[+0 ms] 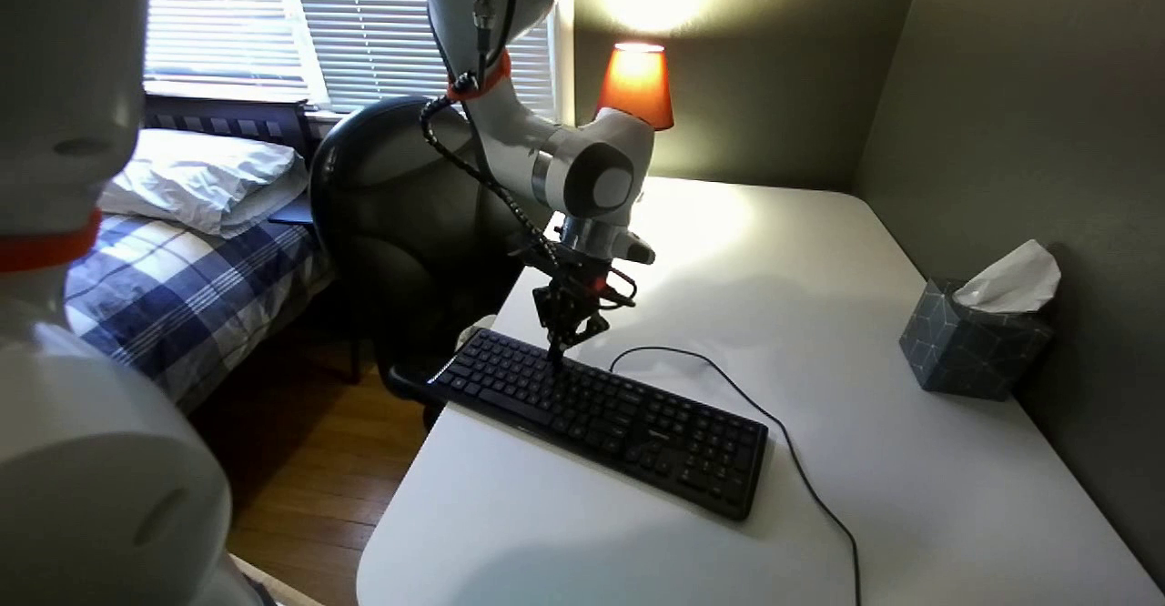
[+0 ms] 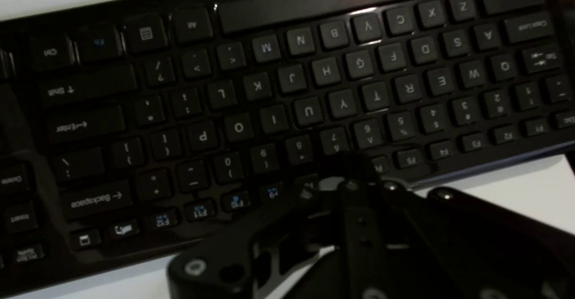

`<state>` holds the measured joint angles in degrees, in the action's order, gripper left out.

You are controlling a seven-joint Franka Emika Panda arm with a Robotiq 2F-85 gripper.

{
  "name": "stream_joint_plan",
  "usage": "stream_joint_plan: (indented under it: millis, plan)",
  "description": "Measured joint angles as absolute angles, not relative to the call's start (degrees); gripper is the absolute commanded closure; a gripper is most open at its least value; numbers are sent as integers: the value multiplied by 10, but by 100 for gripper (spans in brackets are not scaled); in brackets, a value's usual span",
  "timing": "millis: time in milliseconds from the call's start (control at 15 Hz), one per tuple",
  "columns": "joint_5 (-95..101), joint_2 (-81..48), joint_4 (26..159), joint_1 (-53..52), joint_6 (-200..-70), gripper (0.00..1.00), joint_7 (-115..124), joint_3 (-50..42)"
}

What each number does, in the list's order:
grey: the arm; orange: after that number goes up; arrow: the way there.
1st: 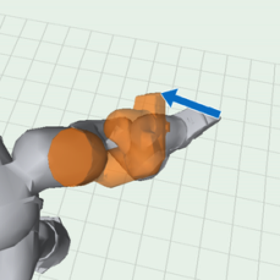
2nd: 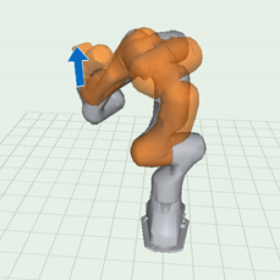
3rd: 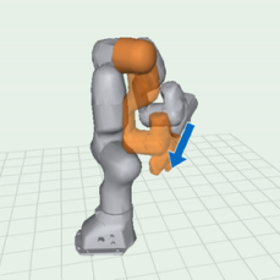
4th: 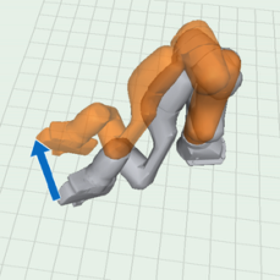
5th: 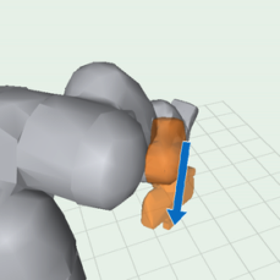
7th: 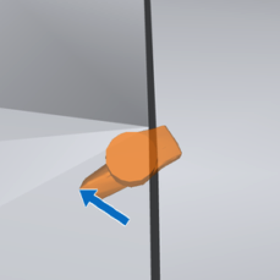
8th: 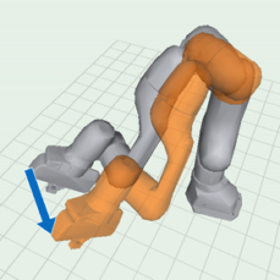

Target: Press a key on the keyboard

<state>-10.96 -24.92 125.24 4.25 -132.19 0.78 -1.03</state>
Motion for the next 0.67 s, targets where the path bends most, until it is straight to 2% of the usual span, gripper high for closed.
stream_joint_plan:
  millis: [667]
  plan:
    - [-113, -257, 1243, 46, -1311, 100, 7, -9]
